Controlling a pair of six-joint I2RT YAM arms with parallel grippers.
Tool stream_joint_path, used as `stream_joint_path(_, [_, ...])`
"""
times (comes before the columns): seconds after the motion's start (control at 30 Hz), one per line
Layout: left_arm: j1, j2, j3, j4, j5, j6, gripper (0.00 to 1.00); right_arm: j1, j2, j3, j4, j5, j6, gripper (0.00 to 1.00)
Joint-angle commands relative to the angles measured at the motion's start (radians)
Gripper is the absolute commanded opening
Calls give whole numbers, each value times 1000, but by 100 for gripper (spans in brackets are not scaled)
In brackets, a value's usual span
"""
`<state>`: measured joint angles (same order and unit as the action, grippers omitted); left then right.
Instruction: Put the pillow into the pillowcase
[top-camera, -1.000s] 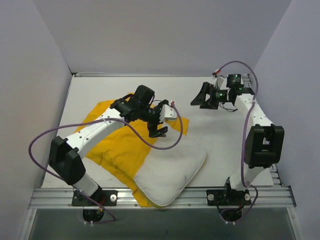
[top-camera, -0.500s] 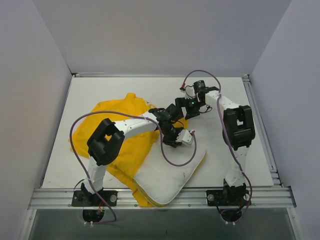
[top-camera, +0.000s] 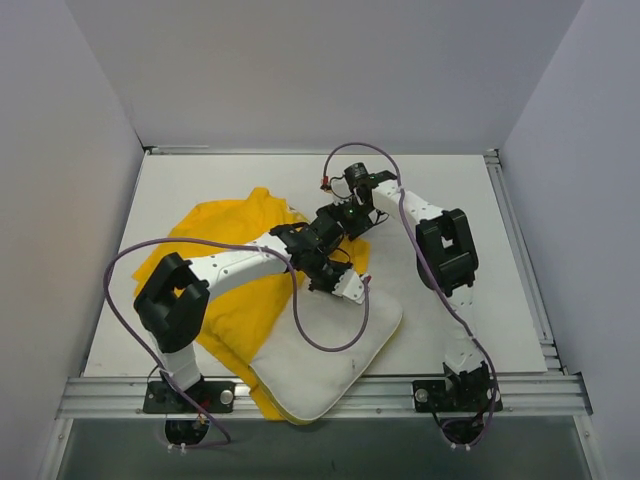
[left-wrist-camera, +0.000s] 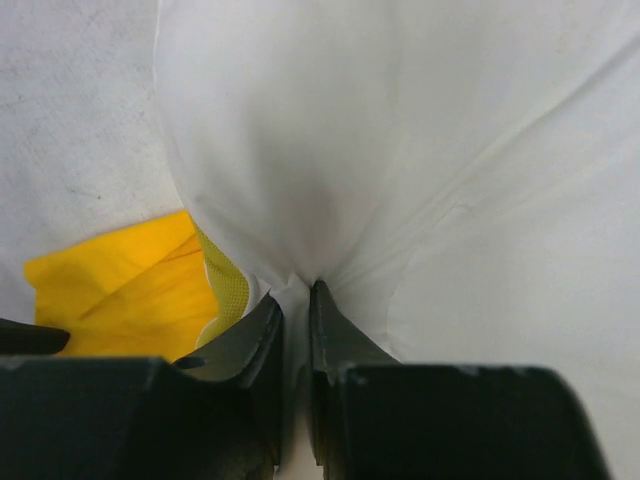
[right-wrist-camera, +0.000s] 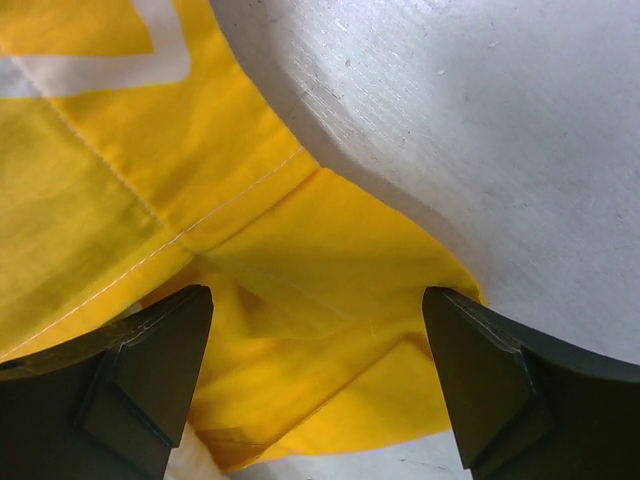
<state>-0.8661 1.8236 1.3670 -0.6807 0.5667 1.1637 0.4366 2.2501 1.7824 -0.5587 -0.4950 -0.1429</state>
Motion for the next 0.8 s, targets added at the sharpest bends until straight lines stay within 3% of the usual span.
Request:
stream_joint_path(0.0, [-13,-130,-60,-28,36,56,0,7,48,0,-113,113,3,91])
stream_joint_path(0.13, [-14,-193,-124,-29,15,88,0,34,23,2,-147,225,-21,91])
stream_joint_path(0.17, [-14,-196,-132,-31,12,93,0,34,10,-3,-145,225,-24,100])
stream_joint_path(0.43, [-17,-193,-125,-33,15,90,0,2,-150,5,-101,107,-58,100])
stream_joint_path(0.77, [-16,-181,-114,-34,9,94,0,30,-3,95,-141,153,-155,100])
